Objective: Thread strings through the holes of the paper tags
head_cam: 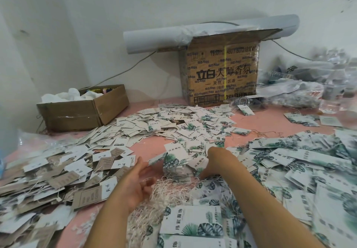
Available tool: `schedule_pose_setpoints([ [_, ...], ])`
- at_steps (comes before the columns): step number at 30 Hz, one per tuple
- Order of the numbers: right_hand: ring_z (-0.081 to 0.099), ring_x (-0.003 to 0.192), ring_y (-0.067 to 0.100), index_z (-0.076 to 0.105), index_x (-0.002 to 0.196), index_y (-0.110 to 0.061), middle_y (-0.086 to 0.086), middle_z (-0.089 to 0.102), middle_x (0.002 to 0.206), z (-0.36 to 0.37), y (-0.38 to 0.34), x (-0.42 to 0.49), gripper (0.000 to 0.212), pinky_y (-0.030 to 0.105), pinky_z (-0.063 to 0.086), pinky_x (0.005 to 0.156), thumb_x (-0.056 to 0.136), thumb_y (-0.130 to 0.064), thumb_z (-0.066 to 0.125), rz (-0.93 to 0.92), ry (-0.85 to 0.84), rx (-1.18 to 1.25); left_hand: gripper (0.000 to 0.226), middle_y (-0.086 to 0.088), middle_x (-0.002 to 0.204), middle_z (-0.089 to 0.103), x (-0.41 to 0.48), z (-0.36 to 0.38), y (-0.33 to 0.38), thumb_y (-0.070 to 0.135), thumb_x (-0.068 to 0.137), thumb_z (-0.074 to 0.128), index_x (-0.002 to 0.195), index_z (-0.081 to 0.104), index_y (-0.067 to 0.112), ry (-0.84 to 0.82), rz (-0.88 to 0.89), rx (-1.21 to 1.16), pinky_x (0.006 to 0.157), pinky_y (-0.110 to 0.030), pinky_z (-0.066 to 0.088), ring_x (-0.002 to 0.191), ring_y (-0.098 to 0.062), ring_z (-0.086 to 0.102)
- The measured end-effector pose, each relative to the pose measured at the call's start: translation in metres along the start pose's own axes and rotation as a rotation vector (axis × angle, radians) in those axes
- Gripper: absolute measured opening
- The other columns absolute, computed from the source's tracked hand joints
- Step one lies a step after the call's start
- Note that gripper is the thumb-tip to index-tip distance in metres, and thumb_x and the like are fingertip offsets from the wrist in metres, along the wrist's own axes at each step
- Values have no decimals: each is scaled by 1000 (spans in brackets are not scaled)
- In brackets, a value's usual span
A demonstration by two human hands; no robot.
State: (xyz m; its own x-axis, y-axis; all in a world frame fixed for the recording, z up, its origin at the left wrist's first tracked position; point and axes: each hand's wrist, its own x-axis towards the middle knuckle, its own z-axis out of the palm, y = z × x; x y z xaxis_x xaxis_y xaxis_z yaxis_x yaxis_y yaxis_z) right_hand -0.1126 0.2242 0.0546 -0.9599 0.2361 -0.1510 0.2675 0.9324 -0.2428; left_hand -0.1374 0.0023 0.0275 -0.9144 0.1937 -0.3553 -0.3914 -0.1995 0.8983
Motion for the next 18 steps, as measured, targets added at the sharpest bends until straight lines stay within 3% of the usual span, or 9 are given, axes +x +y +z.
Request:
schedule_pose_setpoints([
  [4,50,84,22,42,89,-13,-2,43,73,-2,-1,-3,44,33,47,73,74,-36,77,32,49,-19,26,-6,63,67,-2,1,1,31,89,55,97,62,7,55,78,-96,29,-15,32,50,-12,44],
  [7,54,92,24,43,91,-13,1,49,87,-4,-2,-4,43,34,47,74,74,-33,77,54,66,-20,20,-8,73,64,-3,1,1,17,85,62,95,63,0,144,160,-144,28,-14,30,42,-7,47],
  [11,55,91,24,45,92,-13,3,51,90,-5,-2,-1,36,35,49,76,78,-26,75,64,146,-1,10,-6,72,62,-2,1,1,6,78,68,88,64,4,199,192,-143,27,-13,26,50,-9,43],
  [15,51,69,18,41,69,-12,0,51,71,-6,2,3,34,29,47,61,81,-25,70,33,186,125,13,0,62,62,-1,1,1,1,76,70,79,62,10,199,258,-72,29,-14,25,53,-9,42],
  [18,45,55,16,50,69,-8,3,51,63,-14,5,4,28,25,43,54,86,-25,65,19,175,358,17,2,68,63,-1,4,1,1,79,69,81,60,15,175,345,46,38,-18,31,57,-9,47],
])
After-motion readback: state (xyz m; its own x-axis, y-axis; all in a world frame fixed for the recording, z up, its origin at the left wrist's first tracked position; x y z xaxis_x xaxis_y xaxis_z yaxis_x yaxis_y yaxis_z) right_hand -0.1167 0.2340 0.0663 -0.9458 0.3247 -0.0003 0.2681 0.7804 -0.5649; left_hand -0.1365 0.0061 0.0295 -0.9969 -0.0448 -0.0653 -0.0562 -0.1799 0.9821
